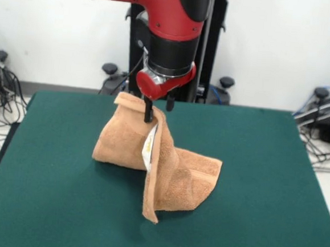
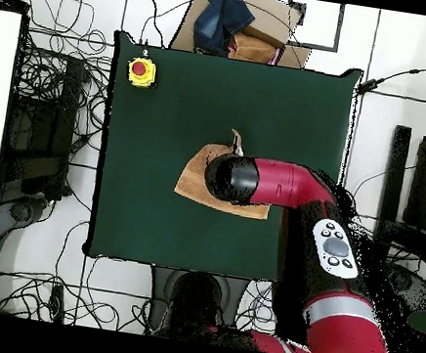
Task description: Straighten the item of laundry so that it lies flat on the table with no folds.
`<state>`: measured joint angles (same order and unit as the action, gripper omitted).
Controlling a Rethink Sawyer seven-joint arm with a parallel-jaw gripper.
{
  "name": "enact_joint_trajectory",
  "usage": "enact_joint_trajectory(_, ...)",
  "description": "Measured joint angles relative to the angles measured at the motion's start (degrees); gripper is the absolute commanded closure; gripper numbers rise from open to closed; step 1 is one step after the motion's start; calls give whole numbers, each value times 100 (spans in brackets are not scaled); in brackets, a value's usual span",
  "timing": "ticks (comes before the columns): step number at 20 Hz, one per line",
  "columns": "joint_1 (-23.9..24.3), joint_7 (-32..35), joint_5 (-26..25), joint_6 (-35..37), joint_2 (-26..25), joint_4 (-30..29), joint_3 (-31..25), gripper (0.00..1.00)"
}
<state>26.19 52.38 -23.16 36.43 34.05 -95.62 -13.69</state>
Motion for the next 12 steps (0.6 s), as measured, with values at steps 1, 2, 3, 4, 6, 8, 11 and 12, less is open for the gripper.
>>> enact_joint_trajectory(1,18,0,0,0,17,-13,-2,0)
enact_joint_trajectory(2,31,0,-1,1,34,-26,-2,0)
enact_joint_trajectory(3,70,0,-1,12,104,-70,-2,0)
enact_joint_trajectory(4,83,0,-1,26,140,-91,-2,0)
enact_joint_trajectory(6,99,0,0,98,272,-143,-2,0)
enact_joint_trajectory(8,98,0,8,183,383,-176,-3,0)
enact_joint_trajectory(11,97,0,46,399,600,-245,-13,0)
enact_joint_trajectory(12,89,0,73,593,762,-280,-12,0)
